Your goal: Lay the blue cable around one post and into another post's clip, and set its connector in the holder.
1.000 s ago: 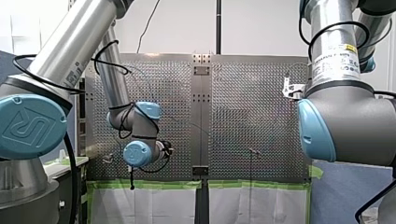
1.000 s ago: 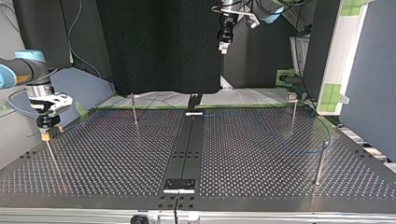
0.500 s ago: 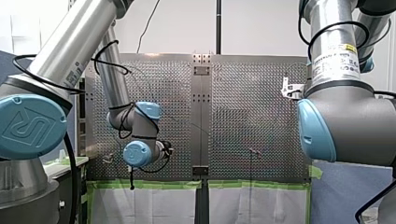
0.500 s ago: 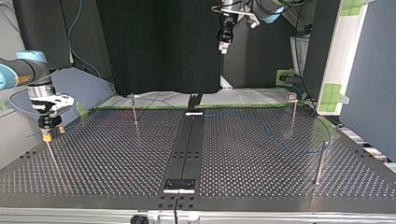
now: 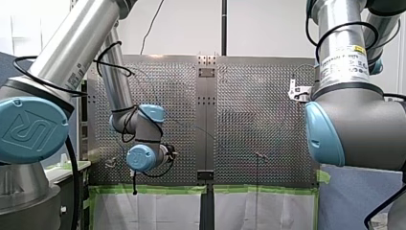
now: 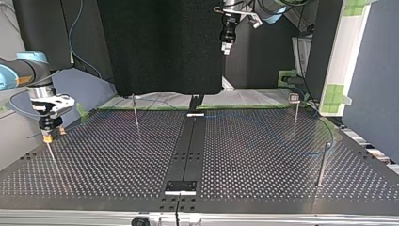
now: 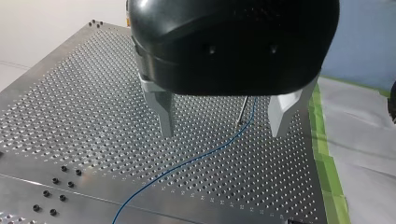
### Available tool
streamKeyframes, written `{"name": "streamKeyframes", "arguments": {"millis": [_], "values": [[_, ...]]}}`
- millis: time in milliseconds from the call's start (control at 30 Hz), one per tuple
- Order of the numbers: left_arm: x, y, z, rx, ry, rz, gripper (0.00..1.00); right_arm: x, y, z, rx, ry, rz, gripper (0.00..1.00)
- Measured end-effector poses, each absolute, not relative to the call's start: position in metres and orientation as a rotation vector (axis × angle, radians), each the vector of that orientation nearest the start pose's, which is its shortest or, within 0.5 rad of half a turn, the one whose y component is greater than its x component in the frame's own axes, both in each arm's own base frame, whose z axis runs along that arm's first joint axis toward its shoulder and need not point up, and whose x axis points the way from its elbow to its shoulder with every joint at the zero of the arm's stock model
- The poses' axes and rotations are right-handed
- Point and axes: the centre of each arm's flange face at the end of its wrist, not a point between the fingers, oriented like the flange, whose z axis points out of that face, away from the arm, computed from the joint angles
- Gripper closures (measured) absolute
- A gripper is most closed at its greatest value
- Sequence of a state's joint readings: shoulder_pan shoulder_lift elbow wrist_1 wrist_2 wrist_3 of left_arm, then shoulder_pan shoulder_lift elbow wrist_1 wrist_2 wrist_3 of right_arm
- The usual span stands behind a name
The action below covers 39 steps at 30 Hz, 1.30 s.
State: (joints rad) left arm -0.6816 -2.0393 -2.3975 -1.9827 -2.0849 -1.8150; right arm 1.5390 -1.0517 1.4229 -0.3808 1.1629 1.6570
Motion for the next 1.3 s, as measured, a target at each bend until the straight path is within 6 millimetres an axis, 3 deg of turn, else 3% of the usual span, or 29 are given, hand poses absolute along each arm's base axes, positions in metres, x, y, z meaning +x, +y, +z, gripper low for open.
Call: {"name": "streamKeyframes", "arguments": {"millis": [1300], "values": [[0.2346,-0.2989,0.0535,-0.010,1.698,-0.253,0.01,0.1534,-0.6726,0.2899,1.464,-1.068,1.555,0.00]]}}
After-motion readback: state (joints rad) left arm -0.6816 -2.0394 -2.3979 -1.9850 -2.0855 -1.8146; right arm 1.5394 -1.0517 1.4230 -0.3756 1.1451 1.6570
